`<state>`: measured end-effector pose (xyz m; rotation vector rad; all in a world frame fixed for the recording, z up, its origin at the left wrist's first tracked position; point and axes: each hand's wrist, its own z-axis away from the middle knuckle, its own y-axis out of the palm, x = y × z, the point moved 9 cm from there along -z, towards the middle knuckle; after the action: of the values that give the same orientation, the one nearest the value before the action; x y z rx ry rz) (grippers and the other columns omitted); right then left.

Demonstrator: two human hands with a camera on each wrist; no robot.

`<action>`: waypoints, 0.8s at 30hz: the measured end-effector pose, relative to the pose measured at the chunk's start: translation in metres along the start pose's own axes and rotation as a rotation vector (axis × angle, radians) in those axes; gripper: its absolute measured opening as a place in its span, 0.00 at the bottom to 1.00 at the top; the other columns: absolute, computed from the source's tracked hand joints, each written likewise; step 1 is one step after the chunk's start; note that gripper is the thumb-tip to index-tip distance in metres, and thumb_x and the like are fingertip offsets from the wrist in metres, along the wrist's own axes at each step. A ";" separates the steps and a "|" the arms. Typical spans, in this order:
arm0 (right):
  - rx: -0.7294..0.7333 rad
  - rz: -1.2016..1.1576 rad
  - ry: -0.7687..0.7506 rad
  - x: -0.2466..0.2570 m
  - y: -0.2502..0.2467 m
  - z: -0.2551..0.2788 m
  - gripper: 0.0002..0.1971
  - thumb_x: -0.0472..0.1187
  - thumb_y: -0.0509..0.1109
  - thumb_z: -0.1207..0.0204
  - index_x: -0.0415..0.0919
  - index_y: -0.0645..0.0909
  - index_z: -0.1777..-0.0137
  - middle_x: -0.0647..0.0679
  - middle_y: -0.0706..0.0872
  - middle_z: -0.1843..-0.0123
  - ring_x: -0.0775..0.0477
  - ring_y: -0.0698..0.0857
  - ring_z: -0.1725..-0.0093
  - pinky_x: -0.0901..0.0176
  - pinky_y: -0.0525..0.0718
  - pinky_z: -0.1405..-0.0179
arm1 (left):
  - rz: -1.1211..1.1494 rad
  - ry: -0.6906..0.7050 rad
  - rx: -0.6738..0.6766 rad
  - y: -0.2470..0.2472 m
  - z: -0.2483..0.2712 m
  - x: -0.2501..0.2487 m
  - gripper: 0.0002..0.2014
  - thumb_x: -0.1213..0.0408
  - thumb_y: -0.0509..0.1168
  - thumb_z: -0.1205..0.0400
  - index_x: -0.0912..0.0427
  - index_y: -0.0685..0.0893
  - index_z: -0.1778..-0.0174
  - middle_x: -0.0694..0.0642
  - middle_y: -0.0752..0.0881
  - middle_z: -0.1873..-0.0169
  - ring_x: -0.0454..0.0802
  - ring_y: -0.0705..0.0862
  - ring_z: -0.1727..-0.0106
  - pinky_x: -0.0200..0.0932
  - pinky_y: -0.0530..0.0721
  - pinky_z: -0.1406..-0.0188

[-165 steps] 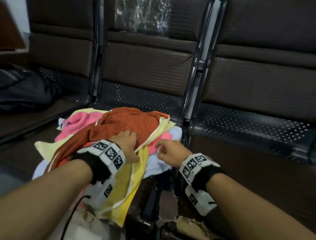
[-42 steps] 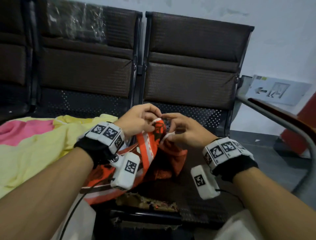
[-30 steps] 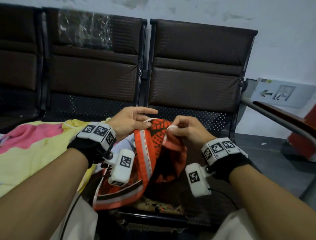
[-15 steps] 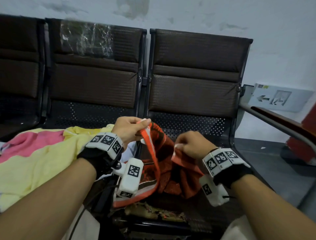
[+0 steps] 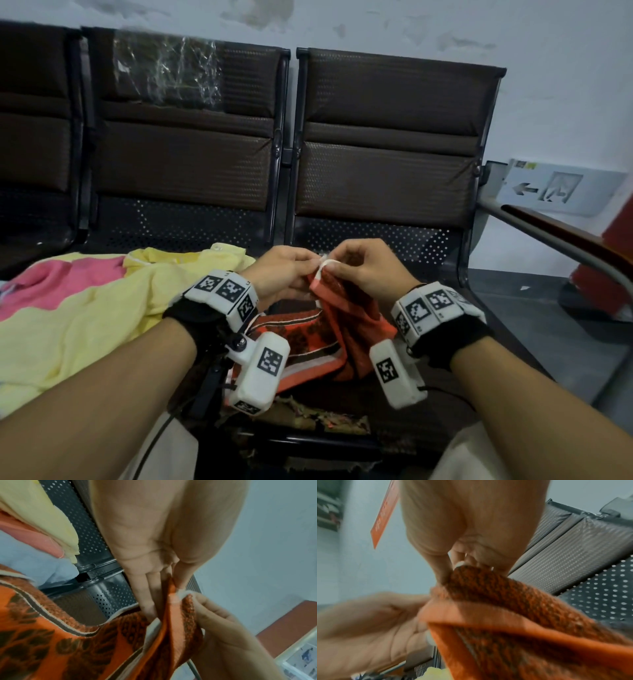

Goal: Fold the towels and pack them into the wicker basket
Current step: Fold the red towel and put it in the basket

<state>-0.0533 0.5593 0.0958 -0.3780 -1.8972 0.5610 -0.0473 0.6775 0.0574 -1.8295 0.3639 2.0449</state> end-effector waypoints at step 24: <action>-0.012 0.074 0.008 -0.019 -0.008 0.001 0.22 0.56 0.69 0.24 0.48 0.76 0.76 0.59 0.77 0.77 0.60 0.76 0.73 0.59 0.75 0.67 | -0.220 0.334 -0.130 -0.027 0.011 -0.026 0.12 0.65 0.58 0.14 0.68 0.84 0.50 0.62 0.89 0.62 0.53 0.90 0.62 0.42 0.89 0.60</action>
<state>-0.0467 0.5427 0.0853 -0.4596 -1.8860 0.5963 -0.0430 0.7035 0.0859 -2.1872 0.1103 1.6520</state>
